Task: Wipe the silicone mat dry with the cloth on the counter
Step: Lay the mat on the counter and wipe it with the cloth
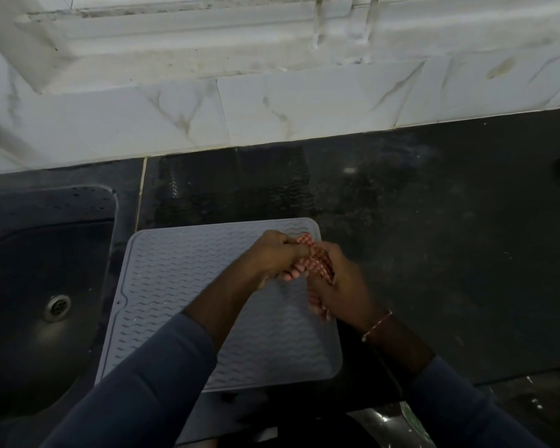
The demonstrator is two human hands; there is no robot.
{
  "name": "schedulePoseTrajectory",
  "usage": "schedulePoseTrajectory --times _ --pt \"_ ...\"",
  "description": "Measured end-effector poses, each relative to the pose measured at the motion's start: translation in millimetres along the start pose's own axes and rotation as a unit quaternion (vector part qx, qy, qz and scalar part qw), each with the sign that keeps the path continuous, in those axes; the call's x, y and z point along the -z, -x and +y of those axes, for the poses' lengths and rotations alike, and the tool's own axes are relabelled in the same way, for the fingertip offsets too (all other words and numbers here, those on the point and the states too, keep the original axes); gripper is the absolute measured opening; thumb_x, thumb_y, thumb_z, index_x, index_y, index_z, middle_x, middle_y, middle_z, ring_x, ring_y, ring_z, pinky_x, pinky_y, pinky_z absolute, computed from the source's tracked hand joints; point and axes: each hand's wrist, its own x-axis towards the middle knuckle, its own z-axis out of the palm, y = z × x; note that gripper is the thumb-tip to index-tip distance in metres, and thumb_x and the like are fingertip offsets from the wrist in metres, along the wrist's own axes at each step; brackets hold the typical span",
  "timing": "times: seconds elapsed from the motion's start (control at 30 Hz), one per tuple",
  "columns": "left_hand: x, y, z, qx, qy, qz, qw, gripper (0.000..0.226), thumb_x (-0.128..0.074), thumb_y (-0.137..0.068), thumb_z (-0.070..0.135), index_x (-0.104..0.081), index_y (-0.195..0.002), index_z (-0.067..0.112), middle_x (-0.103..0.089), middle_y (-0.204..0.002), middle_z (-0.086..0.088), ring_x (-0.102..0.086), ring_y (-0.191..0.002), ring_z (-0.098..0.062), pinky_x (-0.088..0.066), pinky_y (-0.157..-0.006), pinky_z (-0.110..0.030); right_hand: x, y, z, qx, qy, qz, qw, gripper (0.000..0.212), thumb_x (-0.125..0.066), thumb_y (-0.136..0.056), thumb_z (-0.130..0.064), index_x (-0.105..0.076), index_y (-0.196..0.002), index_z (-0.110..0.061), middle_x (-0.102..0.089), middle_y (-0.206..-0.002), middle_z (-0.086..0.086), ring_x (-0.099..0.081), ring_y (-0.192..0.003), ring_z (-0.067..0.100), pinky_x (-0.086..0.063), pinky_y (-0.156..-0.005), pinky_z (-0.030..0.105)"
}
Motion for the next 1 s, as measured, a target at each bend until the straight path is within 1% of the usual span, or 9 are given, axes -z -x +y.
schedulePoseTrajectory --times 0.07,0.13,0.2,0.23,0.27,0.33,0.53,0.87,1.0 --pt "-6 -13 -10 -0.065 -0.007 0.070 0.995 0.017 -0.061 -0.093 0.032 -0.067 -0.094 0.017 -0.072 -0.082 0.000 -0.064 -0.068 -0.007 -0.052 -0.063 -0.023 12 -15 9 -0.009 0.042 -0.001 0.999 0.037 -0.062 -0.093 -0.031 -0.055 -0.128 -0.022 -0.063 -0.120 -0.005 -0.060 -0.106 0.006 -0.048 -0.093 0.024" --pt "-6 -27 -24 -0.161 -0.183 0.139 0.960 0.028 -0.055 -0.096 0.034 -0.060 -0.121 0.021 -0.065 -0.119 0.001 -0.060 -0.104 -0.010 -0.048 -0.088 -0.028 31 -41 26 -0.039 0.116 -0.019 0.992 0.040 -0.055 -0.095 -0.039 -0.051 -0.133 -0.032 -0.060 -0.124 -0.006 -0.061 -0.100 0.006 -0.051 -0.090 0.029" --pt "-7 -42 -37 -0.208 -0.385 0.104 0.893 0.056 -0.048 -0.098 0.038 -0.033 -0.148 0.018 -0.034 -0.154 -0.004 -0.031 -0.140 -0.018 -0.026 -0.116 -0.037 48 -70 40 -0.033 0.224 -0.064 0.972 0.049 -0.054 -0.094 -0.026 -0.043 -0.141 -0.033 -0.057 -0.122 0.003 -0.063 -0.092 0.016 -0.052 -0.083 0.031" --pt "-7 -50 -44 -0.215 -0.454 0.080 0.861 0.065 -0.043 -0.099 0.043 -0.018 -0.153 0.018 -0.016 -0.161 -0.004 -0.013 -0.147 -0.019 -0.013 -0.120 -0.040 54 -84 44 -0.012 0.269 -0.094 0.959 0.055 -0.054 -0.092 -0.020 -0.040 -0.144 -0.031 -0.056 -0.119 0.008 -0.062 -0.094 0.022 -0.049 -0.083 0.031" --pt "-8 -58 -49 -0.217 -0.500 0.064 0.836 0.070 -0.037 -0.099 0.047 -0.006 -0.154 0.018 -0.003 -0.163 -0.003 -0.001 -0.149 -0.019 -0.004 -0.121 -0.042 57 -97 46 0.007 0.300 -0.124 0.946 0.059 -0.053 -0.091 -0.015 -0.039 -0.146 -0.029 -0.055 -0.116 0.011 -0.059 -0.096 0.027 -0.044 -0.083 0.030" --pt "-10 -70 -60 -0.219 -0.542 0.060 0.809 0.071 -0.026 -0.099 0.053 0.005 -0.153 0.017 0.007 -0.162 -0.004 0.010 -0.148 -0.018 0.005 -0.120 -0.044 57 -119 42 0.039 0.339 -0.168 0.925 0.059 -0.051 -0.091 -0.012 -0.040 -0.147 -0.028 -0.051 -0.113 0.014 -0.057 -0.094 0.032 -0.042 -0.079 0.032" --pt "-17 -77 -77 -0.245 -0.556 0.111 0.786 0.068 -0.012 -0.099 0.054 0.003 -0.153 0.016 0.004 -0.162 -0.006 0.008 -0.149 -0.019 0.003 -0.120 -0.049 48 -149 37 0.120 0.418 -0.241 0.868 0.049 -0.050 -0.091 -0.012 -0.052 -0.139 -0.026 -0.051 -0.127 0.009 -0.058 -0.100 0.032 -0.048 -0.082 0.041" --pt "-17 -80 -81 -0.266 -0.558 0.136 0.774 0.063 -0.011 -0.099 0.048 -0.001 -0.153 0.018 0.002 -0.162 -0.005 0.006 -0.149 -0.018 0.004 -0.120 -0.046 56 -117 29 0.155 0.420 -0.297 0.843 0.041 -0.044 -0.097 -0.021 -0.054 -0.136 -0.027 -0.055 -0.124 0.005 -0.057 -0.103 0.024 -0.045 -0.085 0.032" --pt "-17 -81 -82 -0.265 -0.565 0.141 0.768 0.062 -0.013 -0.099 0.047 -0.002 -0.153 0.018 0.002 -0.162 -0.005 0.006 -0.149 -0.018 0.007 -0.119 -0.045 60 -111 23 0.128 0.390 -0.348 0.843 0.038 -0.048 -0.096 -0.018 -0.059 -0.132 -0.025 -0.057 -0.120 0.002 -0.057 -0.104 0.019 -0.042 -0.087 0.025"
